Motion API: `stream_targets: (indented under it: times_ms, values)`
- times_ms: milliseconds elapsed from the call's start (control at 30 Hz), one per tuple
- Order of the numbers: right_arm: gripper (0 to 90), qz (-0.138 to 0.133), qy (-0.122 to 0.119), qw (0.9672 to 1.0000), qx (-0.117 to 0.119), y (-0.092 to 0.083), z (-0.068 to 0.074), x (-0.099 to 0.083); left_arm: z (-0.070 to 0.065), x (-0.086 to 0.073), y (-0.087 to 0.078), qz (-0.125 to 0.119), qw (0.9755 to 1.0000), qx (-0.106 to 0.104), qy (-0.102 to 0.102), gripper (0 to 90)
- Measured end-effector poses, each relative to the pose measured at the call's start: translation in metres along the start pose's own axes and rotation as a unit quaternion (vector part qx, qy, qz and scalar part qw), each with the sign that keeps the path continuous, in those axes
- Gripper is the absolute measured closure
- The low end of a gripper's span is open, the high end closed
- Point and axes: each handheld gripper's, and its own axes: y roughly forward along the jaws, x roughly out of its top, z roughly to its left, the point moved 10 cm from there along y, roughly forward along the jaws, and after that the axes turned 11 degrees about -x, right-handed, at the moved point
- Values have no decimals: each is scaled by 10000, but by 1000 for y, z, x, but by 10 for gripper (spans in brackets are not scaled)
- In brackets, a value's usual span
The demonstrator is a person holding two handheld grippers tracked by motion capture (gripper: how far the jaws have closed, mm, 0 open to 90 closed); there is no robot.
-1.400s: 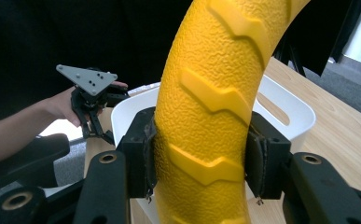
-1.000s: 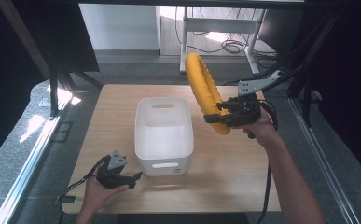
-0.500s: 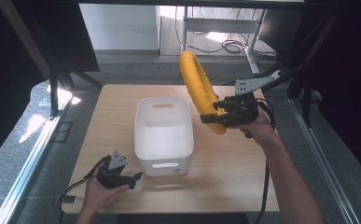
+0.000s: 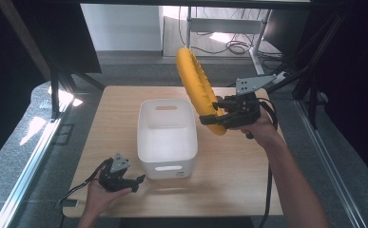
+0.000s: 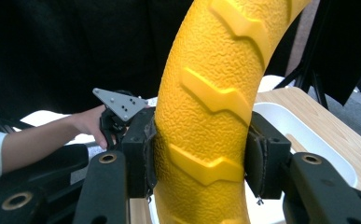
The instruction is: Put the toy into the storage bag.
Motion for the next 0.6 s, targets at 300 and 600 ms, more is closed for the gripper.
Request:
stream_targets:
  times_ms: [300,600]
  values:
    - [514,-76,6,9999,117,4,4,8,1,0,-1,-7,10000,7,1,153]
    - [514,-117,-42,9997,196,6,9,14,1,1,-1,-29,10000,8,-3,152]
